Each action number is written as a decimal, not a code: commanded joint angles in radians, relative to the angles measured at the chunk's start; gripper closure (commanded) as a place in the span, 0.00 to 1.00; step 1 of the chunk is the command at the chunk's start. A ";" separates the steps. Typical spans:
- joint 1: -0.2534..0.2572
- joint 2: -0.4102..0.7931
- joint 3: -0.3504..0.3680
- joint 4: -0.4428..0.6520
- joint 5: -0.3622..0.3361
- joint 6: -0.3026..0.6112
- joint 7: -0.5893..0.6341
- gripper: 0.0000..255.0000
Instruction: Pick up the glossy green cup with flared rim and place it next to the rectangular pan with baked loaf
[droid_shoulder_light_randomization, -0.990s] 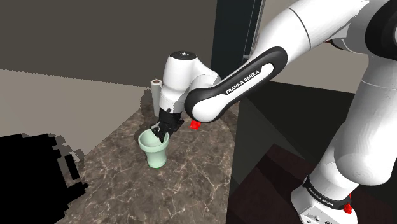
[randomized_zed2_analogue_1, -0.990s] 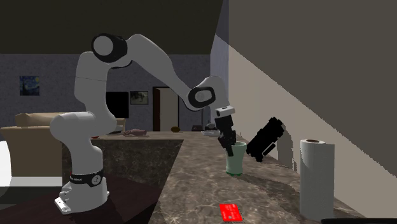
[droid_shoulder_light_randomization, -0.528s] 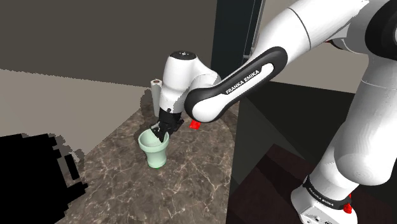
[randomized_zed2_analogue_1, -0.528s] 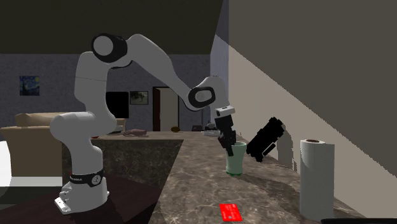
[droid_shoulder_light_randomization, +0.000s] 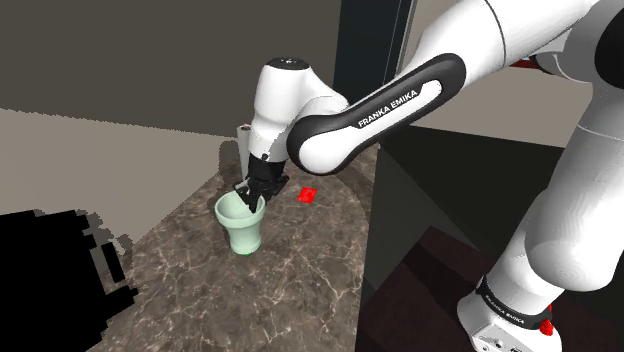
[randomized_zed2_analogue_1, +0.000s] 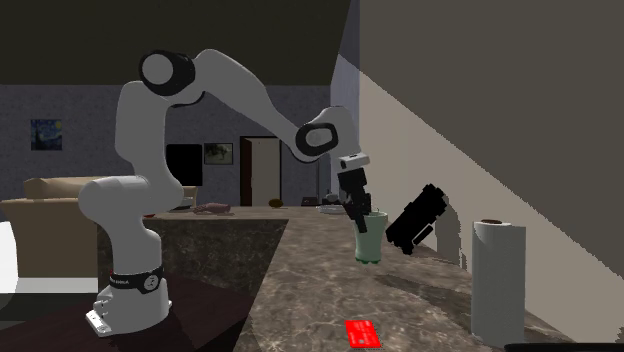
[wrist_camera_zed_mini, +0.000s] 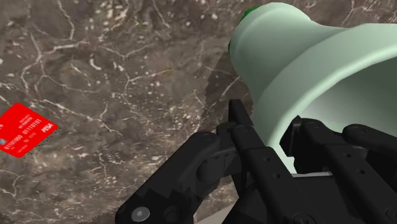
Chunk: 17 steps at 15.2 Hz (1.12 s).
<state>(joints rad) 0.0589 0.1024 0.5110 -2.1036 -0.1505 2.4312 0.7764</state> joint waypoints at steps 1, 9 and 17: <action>-0.002 -0.017 0.002 0.010 0.016 -0.024 -0.011 1.00; -0.007 -0.066 0.006 0.069 0.060 -0.124 -0.045 1.00; -0.010 -0.100 0.005 0.143 0.089 -0.226 -0.068 1.00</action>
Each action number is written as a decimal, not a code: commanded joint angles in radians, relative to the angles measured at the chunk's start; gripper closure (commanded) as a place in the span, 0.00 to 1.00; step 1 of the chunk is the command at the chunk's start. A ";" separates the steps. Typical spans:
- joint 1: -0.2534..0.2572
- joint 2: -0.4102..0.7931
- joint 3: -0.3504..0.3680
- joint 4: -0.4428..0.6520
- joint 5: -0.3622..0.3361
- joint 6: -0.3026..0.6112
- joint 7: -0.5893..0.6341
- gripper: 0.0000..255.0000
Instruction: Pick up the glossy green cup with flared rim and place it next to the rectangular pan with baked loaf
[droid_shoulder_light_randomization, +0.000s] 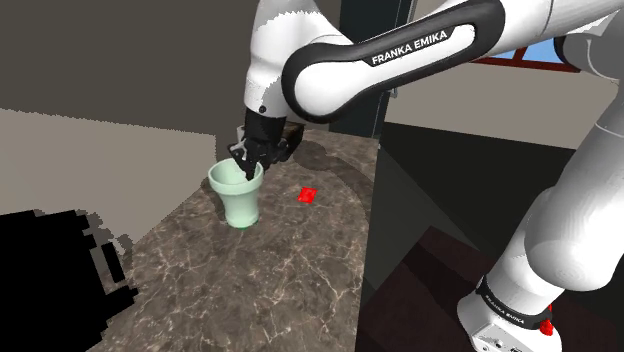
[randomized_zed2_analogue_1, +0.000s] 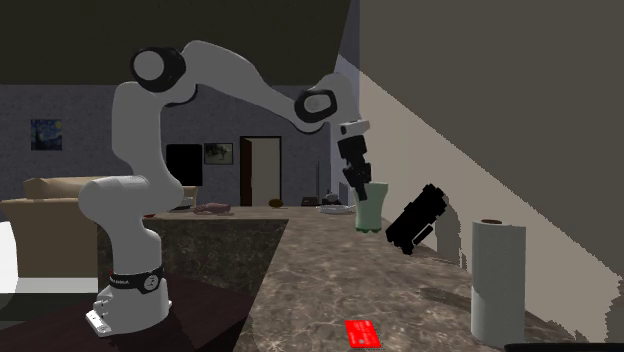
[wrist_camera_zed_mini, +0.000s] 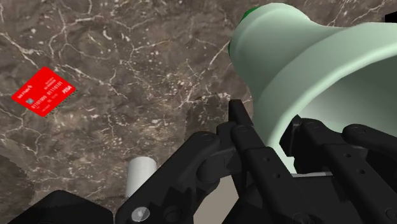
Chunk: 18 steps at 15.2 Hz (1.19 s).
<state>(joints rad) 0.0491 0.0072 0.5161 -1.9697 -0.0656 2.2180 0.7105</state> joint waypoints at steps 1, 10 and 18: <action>0.000 -0.008 0.000 0.019 0.006 -0.026 -0.005 1.00; -0.002 -0.026 -0.002 0.121 0.021 -0.144 -0.019 1.00; -0.021 -0.007 -0.022 0.211 0.023 -0.214 -0.064 1.00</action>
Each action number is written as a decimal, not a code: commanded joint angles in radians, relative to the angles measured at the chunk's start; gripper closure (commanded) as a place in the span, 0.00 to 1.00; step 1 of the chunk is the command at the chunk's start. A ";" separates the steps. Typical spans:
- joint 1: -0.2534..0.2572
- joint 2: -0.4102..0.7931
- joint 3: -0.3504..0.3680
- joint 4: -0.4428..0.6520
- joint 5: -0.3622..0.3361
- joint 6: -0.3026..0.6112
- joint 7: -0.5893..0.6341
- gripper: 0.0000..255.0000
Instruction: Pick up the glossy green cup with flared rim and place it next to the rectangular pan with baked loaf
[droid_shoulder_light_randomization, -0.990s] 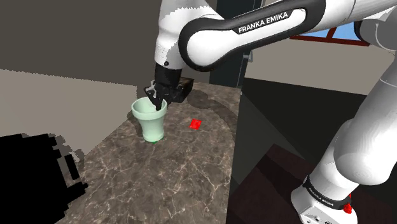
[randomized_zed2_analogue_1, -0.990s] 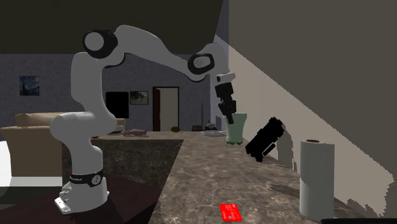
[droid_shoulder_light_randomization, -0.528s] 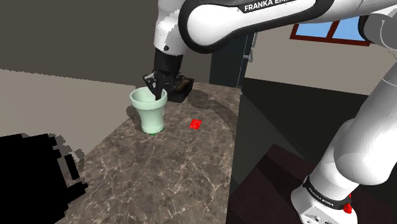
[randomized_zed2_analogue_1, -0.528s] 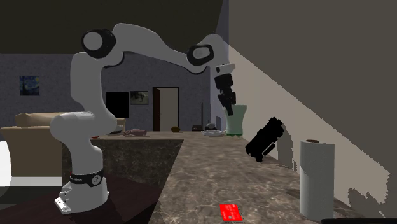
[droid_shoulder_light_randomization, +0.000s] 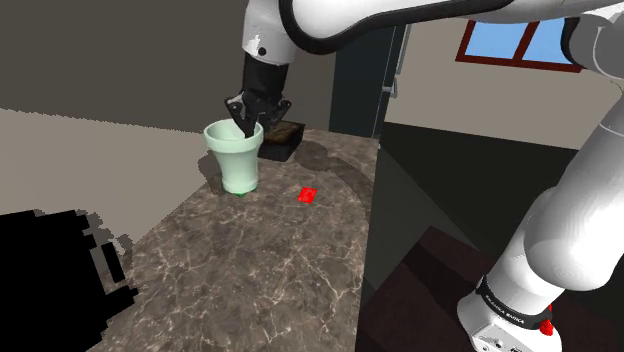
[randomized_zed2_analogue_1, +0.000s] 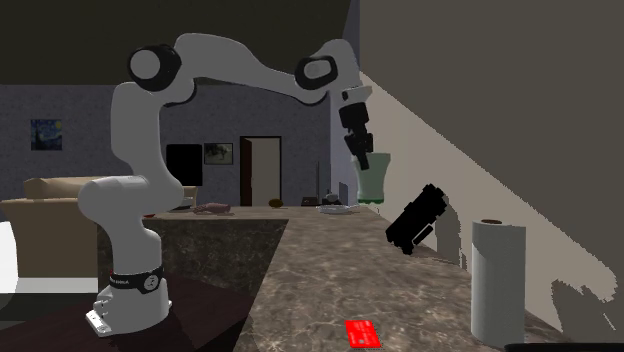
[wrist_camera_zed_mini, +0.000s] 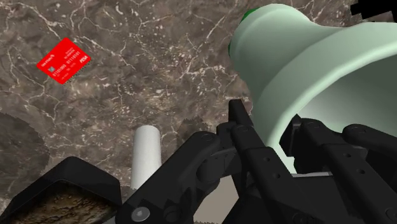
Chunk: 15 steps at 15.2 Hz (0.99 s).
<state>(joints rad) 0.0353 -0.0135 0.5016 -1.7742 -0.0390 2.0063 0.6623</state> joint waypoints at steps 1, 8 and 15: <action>-0.017 0.026 -0.017 0.029 -0.004 -0.004 -0.035 1.00; -0.080 0.136 -0.077 0.157 -0.017 -0.030 -0.164 1.00; -0.130 0.293 -0.124 0.364 -0.041 -0.089 -0.275 1.00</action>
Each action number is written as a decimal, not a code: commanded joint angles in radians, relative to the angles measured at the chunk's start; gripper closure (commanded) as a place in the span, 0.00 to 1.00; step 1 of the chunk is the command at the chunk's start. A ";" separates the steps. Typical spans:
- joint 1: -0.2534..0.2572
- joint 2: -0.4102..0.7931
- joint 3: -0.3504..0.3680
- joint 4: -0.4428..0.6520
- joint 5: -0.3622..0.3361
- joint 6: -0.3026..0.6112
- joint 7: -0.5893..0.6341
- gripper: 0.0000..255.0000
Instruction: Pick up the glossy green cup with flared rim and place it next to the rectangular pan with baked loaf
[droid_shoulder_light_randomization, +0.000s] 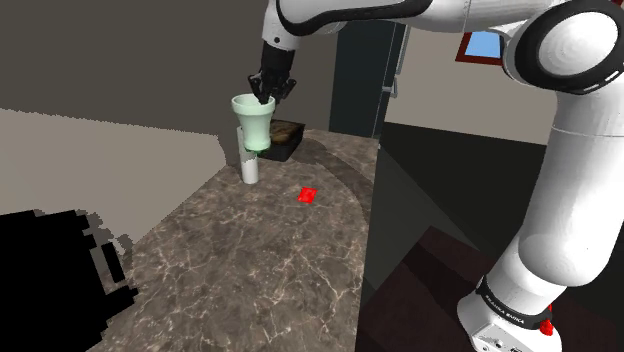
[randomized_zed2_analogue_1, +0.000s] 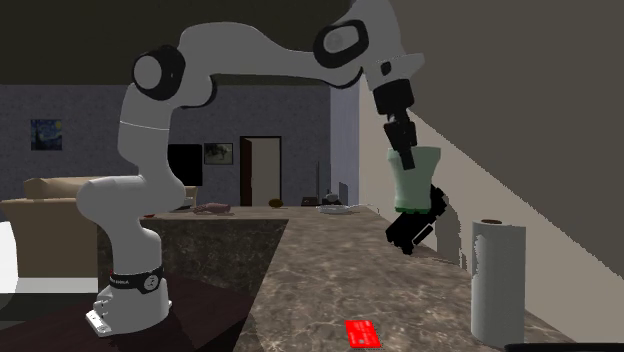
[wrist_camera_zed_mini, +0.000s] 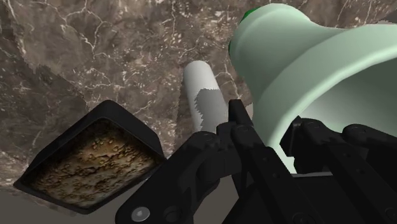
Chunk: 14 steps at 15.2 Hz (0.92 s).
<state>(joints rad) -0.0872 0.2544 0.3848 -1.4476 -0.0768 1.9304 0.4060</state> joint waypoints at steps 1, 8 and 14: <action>-0.013 0.052 -0.013 0.076 -0.008 -0.025 -0.033 1.00; -0.025 0.301 -0.053 0.457 -0.046 -0.165 -0.133 1.00; -0.039 0.353 -0.062 0.473 -0.049 -0.131 -0.160 1.00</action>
<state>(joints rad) -0.1214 0.6137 0.3226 -0.9495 -0.1276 1.7794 0.2469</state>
